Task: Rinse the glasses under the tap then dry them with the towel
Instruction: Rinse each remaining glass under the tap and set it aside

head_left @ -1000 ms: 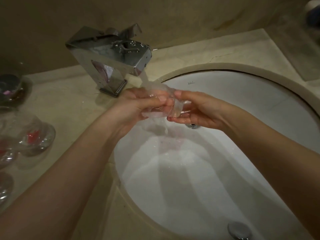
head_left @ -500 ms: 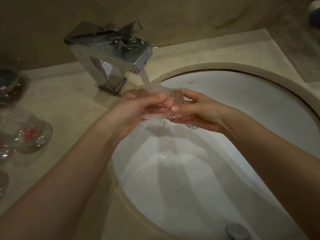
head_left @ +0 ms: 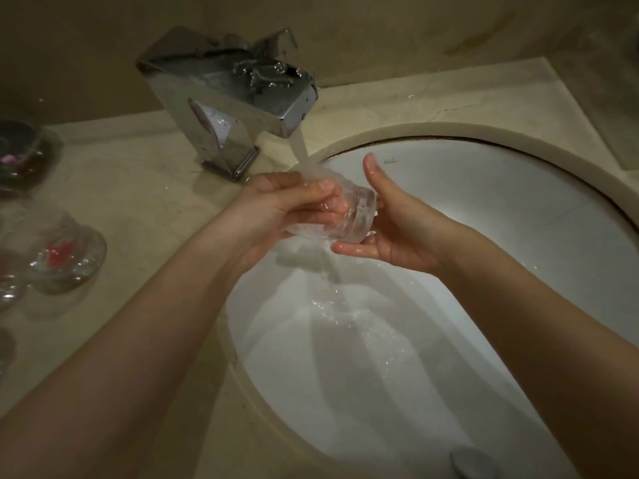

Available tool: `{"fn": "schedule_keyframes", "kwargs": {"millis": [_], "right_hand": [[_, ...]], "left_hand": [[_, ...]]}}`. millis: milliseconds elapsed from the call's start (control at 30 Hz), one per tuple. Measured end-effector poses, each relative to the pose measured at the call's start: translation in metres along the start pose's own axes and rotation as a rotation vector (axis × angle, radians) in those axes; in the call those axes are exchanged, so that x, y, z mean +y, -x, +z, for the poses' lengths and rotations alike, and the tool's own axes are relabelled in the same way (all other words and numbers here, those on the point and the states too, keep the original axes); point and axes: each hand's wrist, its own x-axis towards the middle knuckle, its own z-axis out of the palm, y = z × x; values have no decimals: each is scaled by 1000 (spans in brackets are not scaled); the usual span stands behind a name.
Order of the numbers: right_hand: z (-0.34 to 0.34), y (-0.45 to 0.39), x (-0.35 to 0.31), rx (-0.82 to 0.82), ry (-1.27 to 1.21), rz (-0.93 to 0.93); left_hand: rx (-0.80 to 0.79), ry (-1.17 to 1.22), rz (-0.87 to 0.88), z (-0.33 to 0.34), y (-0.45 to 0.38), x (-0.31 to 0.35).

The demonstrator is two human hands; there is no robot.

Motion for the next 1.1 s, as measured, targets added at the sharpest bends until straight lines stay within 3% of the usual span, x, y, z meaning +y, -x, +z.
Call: {"fn": "schedule_keyframes", "kwargs": {"millis": [100,267,333,533,700,833,933,1100], "right_hand": [[8,-5,3,83,131,-11],[21,-4,23,185,-388,24],[24,-2,28,211,-463,66],[26,-3,32,391,51,-232],[42,-3,37,364,90,-195],[42,-9,39,527,298,-300],[41,-15,34,474,142,-231],[42,-17,37,290,-224,-87]], "left_hand": [[41,30,45,4,2,-7],[215,120,126,22,5,-29],[302,210,149,30,7,-38],[329,310,159,33,3,-44],[390,457,115,42,-3,-42],[365,476,129,47,-3,-48],[396,392,113,47,-7,-53],[368,451,52,40,-8,-56]]}}
